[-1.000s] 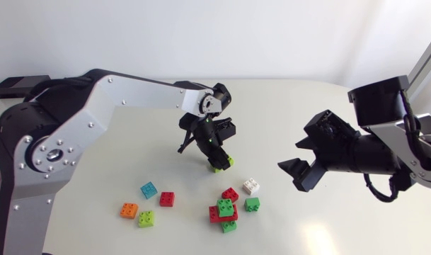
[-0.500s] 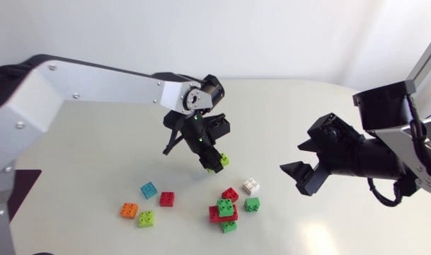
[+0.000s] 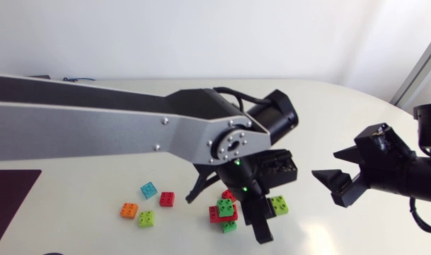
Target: Sort duplo bricks by size, large to the right and small to the left
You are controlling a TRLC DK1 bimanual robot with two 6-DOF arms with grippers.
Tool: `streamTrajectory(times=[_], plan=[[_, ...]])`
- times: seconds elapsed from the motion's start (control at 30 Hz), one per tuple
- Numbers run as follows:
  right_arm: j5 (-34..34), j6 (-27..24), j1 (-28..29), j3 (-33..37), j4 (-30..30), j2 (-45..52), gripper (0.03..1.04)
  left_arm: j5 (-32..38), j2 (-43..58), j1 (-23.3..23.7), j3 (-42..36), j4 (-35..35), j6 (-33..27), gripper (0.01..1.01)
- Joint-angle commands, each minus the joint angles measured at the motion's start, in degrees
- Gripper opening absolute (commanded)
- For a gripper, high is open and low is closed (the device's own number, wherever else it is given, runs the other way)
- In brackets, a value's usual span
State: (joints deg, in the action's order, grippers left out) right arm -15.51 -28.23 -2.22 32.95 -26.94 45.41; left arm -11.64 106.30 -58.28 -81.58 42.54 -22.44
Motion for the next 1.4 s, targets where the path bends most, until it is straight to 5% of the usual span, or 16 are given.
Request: streamTrajectory(times=[0.0,0.4,0.53,0.87,0.9,0.93,1.37], plan=[[-1.8,-2.2,3.5,-2.1,-1.7,-2.6,0.90,-0.2,3.0,-2.0,0.9,-0.4,1.3,0.293],[-5.6,-5.0,9.3,-5.4,-6.5,-10.8,0.90,-0.6,11.4,-4.8,-0.1,-0.8,2.0,0.310],[-5.7,-5.3,9.3,-5.1,-6.5,-10.6,0.90,-0.8,12.6,-4.6,-0.7,-0.8,1.9,0.530],[-6.1,-5.2,8.1,-4.2,-5.5,-8.0,0.90,-1.0,10.4,-4.5,0.6,-1.0,2.0,0.649],[-6.1,-5.2,7.8,-4.1,-5.3,-7.5,0.90,-0.9,9.2,-4.0,0.8,-1.5,2.4,0.870],[-6.1,-5.1,7.3,-3.9,-5.1,-7.1,0.90,-0.9,8.0,-3.5,0.7,-1.7,2.6,0.989],[-2.4,1.7,-6.7,-1.0,1.1,5.3,0.90,0.7,-7.2,5.6,4.8,-1.3,2.7,0.985]])
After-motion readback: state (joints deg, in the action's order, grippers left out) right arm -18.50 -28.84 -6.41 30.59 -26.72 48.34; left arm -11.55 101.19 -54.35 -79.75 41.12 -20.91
